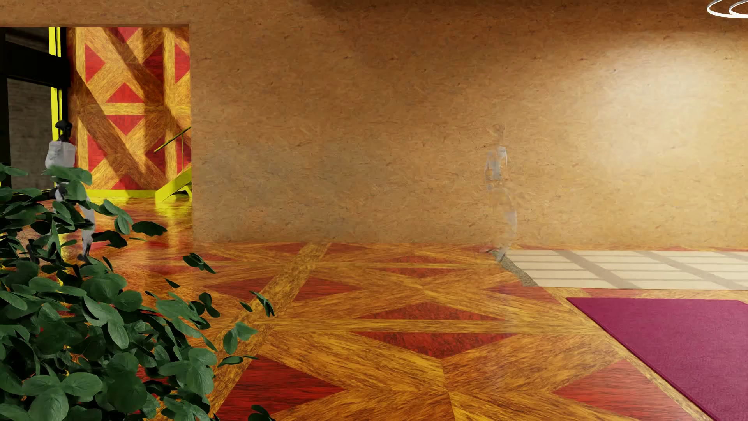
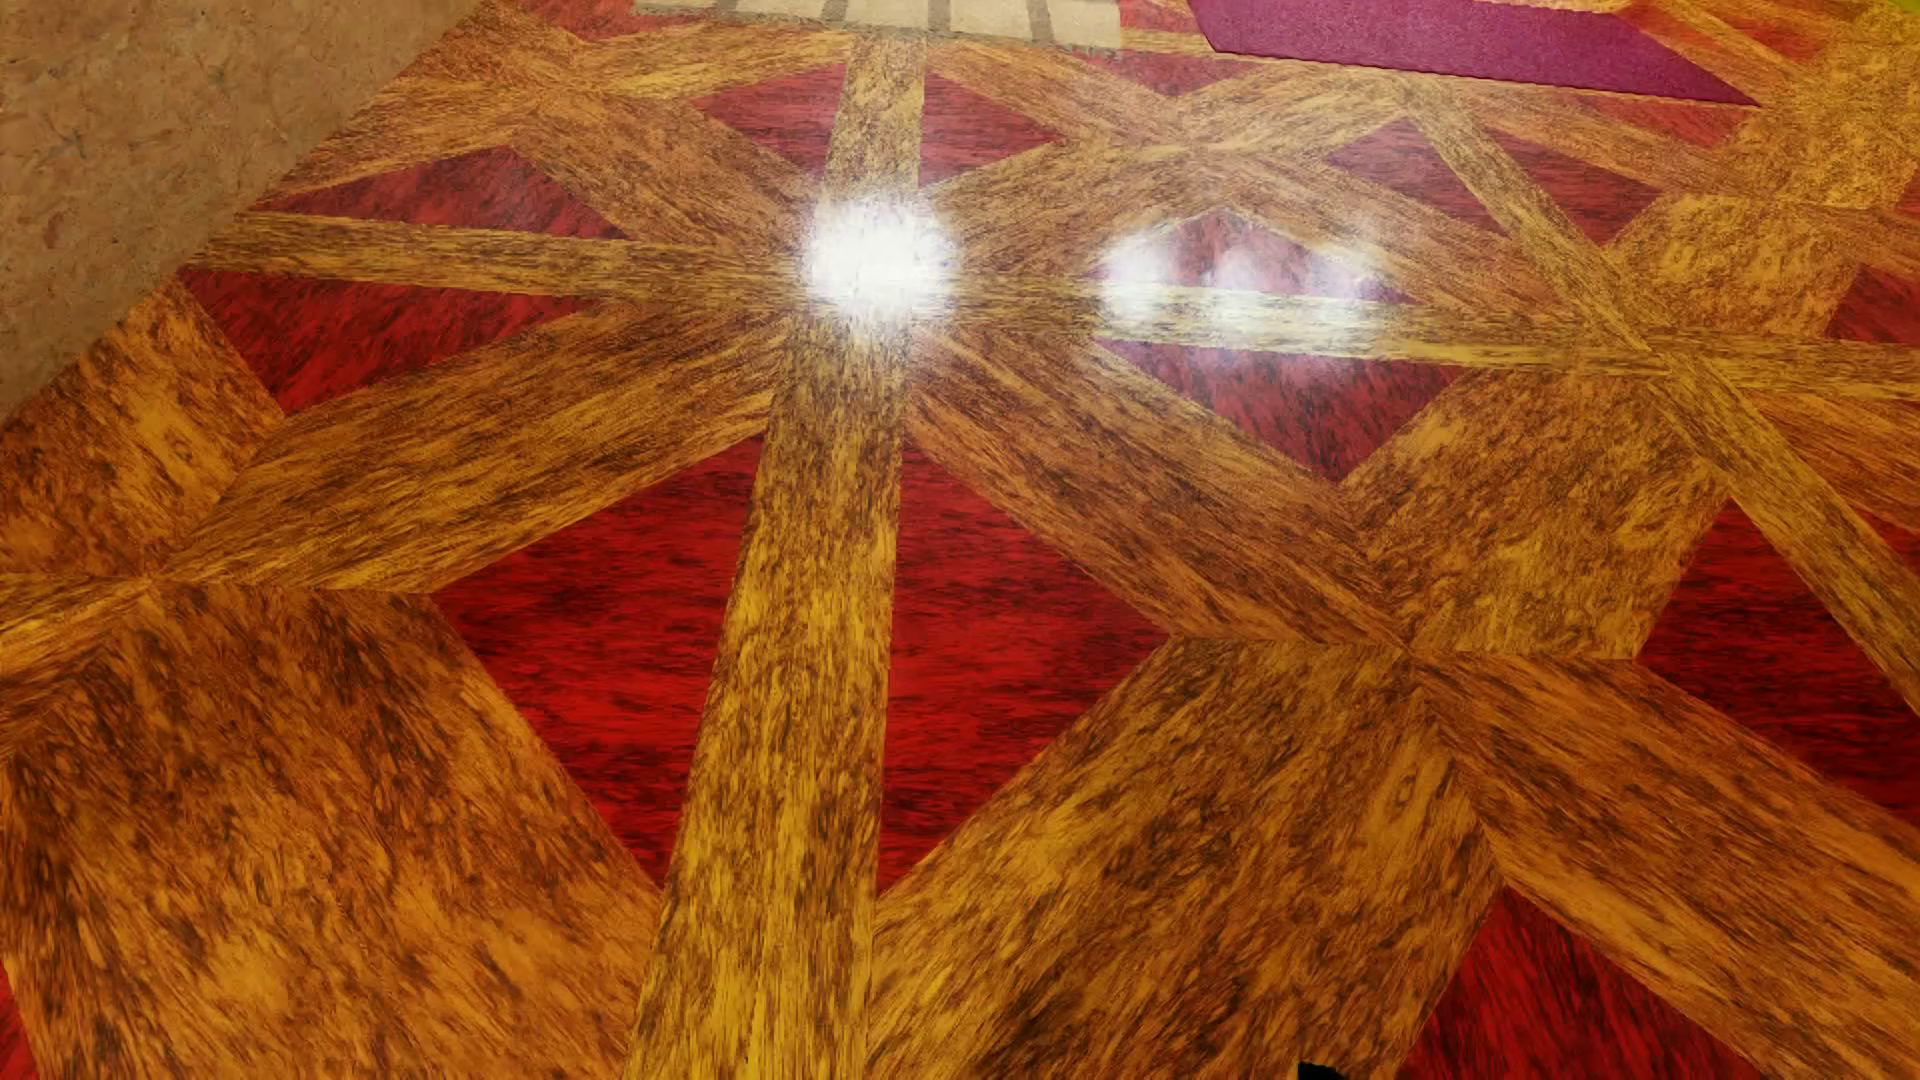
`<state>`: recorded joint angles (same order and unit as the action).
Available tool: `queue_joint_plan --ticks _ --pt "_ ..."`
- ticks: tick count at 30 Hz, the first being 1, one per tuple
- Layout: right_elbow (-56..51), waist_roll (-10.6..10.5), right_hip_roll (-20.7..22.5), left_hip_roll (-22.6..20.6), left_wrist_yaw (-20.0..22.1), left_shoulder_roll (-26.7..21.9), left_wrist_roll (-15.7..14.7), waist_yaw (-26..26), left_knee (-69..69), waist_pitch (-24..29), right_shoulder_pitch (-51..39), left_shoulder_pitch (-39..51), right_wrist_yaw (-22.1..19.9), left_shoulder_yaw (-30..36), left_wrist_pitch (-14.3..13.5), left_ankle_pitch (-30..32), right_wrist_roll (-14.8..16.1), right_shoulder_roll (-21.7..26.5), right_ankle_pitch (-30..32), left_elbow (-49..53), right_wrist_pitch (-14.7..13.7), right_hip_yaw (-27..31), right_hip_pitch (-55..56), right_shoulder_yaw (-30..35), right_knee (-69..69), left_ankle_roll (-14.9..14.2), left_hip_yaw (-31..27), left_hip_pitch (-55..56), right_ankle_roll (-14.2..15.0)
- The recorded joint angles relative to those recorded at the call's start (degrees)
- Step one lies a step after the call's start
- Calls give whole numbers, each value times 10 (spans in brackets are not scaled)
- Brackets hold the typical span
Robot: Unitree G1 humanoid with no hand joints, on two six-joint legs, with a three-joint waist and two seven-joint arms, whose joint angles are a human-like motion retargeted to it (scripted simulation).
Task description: Advance
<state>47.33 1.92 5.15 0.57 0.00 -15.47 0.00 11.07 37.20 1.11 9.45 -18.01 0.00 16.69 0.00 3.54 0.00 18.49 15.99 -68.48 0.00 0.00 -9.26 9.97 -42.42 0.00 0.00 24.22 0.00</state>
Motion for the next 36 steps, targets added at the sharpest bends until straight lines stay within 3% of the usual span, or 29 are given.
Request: queue_joint_plan --ticks 1,2,4,6,9,10,12,13,14,15,16,17,18,20,21,24,26,27,28,29,30,32,34,35,36 --pt "9 -6 8 -10 0 -1 0 -12 2 -2 9 7 0 -2 0 -24 0 -3 60 6 0 0 65 20 -101 0 0 -19 0" --pt "19 -12 12 -21 0 -2 0 -32 0 3 15 15 0 3 0 -46 0 -1 63 18 0 0 123 43 -192 0 0 -47 0" --pt "33 -24 8 -30 0 -8 0 -79 -28 12 37 34 0 6 0 -70 0 -6 -1 50 0 0 218 69 -287 0 0 -132 0" --pt "43 -39 6 -20 0 -18 0 -137 -53 18 61 64 0 2 0 -91 0 -8 22 85 0 0 296 93 -234 0 0 -207 0" --pt "44 -51 0 -2 0 -36 0 -197 -83 20 91 104 0 -17 0 -131 0 -7 135 152 0 0 346 122 27 0 0 -303 0" --pt "47 -49 -2 -5 0 -41 0 -207 -89 20 99 112 0 -25 0 -157 0 -7 109 171 0 0 349 131 109 0 0 -336 0" --pt "65 -53 5 5 0 -47 0 -232 -78 16 106 134 0 -42 0 -173 0 -12 -179 190 0 0 329 148 240 0 0 -370 0" --pt "76 -55 12 12 0 -48 0 -239 -66 16 110 139 0 -46 0 -159 0 -15 -212 194 0 0 337 155 174 0 0 -385 0" --pt "86 -58 28 17 0 -48 0 -235 -35 12 111 139 0 -51 0 -121 0 -18 -100 192 0 0 353 164 167 0 0 -387 0" --pt "99 -66 43 25 0 -44 0 -231 0 8 114 132 0 -55 0 -44 0 -21 -22 184 0 0 361 165 146 0 0 -384 0" --pt "111 -72 58 36 0 -37 0 -217 77 4 117 116 0 -55 0 72 0 -22 6 167 0 0 352 165 117 0 0 -365 0" --pt "110 -81 69 50 0 -33 0 -213 174 1 115 105 0 -43 0 166 0 -18 -16 154 0 0 330 158 104 0 0 -310 0" --pt "106 -86 84 60 0 -31 0 -197 272 1 108 102 0 -20 0 173 0 -14 -38 140 0 0 310 154 97 0 0 -245 0" --pt "81 -80 90 54 0 -27 0 -162 400 12 95 91 0 6 0 -27 0 -9 -102 117 0 0 217 127 114 0 0 -146 0" --pt "75 -75 87 50 0 -24 0 -137 414 15 82 84 0 15 0 -63 0 -4 -139 101 0 0 170 119 127 0 0 -100 0" --pt "31 -55 56 43 0 -21 0 -52 262 17 50 51 0 23 0 -56 0 17 -253 87 0 0 38 98 175 0 0 -9 0" --pt "-1 -48 40 49 0 -21 0 -17 43 10 22 26 0 4 0 1 0 30 -317 105 0 0 -14 83 185 0 0 14 0" --pt "-11 -47 36 53 0 -21 0 -3 -36 -1 6 19 0 8 0 -5 0 36 -335 97 0 0 -28 73 185 0 0 13 0" --pt "-17 -44 23 53 0 -20 0 9 -262 -6 -10 11 0 11 0 66 0 38 -342 90 0 0 -45 60 183 0 0 0 0" --pt "-17 -40 17 53 0 -19 0 13 -121 -9 -22 8 0 11 0 23 0 36 -323 79 0 0 -52 46 178 0 0 19 0" --pt "-14 -35 5 45 0 -17 0 16 -75 -8 -29 4 0 25 0 22 0 34 -286 60 0 0 -70 38 169 0 0 30 0" --pt "-1 -20 -4 30 0 -12 0 15 5 -8 -14 7 0 57 0 36 0 19 -114 16 0 0 -67 27 76 0 0 31 0" --pt "5 -22 -19 9 0 -9 0 12 44 -13 1 6 0 47 0 -33 0 15 57 29 0 0 27 58 -95 0 0 2 0" --pt "3 -25 -24 -7 0 -7 0 -1 46 -7 5 12 0 52 0 -68 0 20 110 41 0 0 95 85 -198 0 0 -27 0" --pt "4 -31 -21 -11 0 -8 0 -18 45 -3 13 18 0 50 0 -90 0 18 71 57 0 0 142 94 -272 0 0 -60 0"
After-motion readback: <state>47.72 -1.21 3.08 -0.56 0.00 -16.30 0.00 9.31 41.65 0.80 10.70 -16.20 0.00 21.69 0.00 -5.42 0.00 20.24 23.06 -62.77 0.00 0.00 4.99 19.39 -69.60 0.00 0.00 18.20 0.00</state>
